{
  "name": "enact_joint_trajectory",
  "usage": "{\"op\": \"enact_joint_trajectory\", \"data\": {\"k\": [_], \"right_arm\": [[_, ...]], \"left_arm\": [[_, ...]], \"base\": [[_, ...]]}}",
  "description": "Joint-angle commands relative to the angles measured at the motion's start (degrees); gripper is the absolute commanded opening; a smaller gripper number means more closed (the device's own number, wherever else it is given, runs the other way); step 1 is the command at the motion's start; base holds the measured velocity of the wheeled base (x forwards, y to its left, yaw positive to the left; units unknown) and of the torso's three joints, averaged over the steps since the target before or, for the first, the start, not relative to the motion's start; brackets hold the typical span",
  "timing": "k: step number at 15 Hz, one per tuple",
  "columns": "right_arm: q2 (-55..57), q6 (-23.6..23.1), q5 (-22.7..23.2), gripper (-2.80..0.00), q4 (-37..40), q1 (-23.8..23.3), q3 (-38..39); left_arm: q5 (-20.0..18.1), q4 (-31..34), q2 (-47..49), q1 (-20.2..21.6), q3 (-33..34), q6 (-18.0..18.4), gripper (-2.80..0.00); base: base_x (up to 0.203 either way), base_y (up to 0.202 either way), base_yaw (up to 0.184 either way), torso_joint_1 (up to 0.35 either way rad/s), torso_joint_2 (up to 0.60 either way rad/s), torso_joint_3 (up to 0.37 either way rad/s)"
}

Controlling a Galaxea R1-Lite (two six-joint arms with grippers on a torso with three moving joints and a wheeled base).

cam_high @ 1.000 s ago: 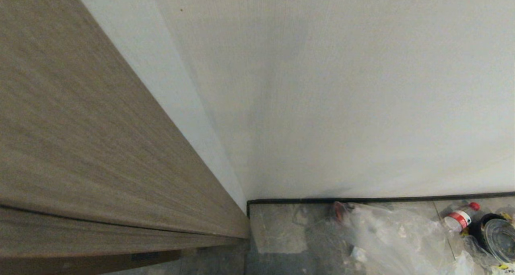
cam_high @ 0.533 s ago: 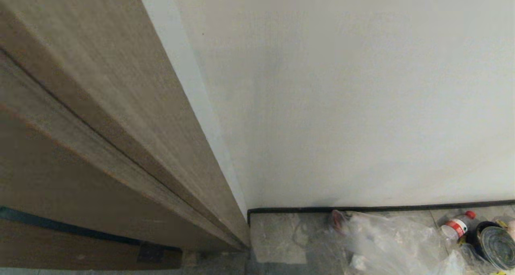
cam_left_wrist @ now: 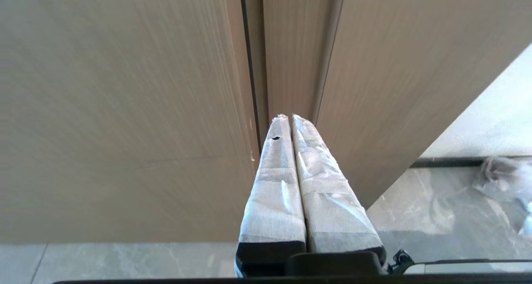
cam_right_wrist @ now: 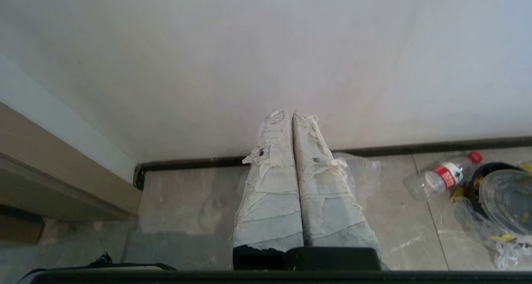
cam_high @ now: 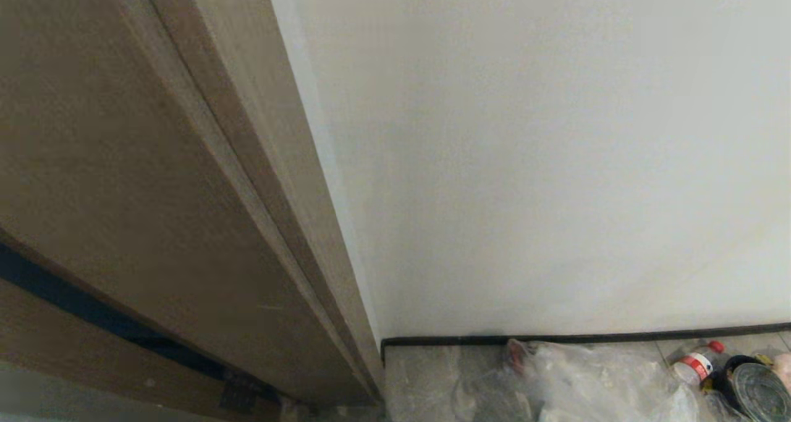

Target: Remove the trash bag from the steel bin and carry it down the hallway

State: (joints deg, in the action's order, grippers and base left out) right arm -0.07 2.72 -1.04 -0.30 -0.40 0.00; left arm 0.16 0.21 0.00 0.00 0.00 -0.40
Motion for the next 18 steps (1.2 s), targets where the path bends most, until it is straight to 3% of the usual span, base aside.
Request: {"op": "enact_joint_trajectory", "data": {"k": [1,18], "right_arm": [[0.0,0.0,0.0,-2.8,0.0,0.0,0.1],[0.0,0.0,0.0,-2.8,0.0,0.0,0.1]], "left_arm": [[0.0,0.0,0.0,0.0,0.0,0.0,-2.8],[0.0,0.0,0.0,0.0,0.0,0.0,-2.8]], "base": [[0.0,0.0,0.0,0.001,0.0,0.191],[0.0,0.0,0.0,0.003,0.0,0.2]]}}
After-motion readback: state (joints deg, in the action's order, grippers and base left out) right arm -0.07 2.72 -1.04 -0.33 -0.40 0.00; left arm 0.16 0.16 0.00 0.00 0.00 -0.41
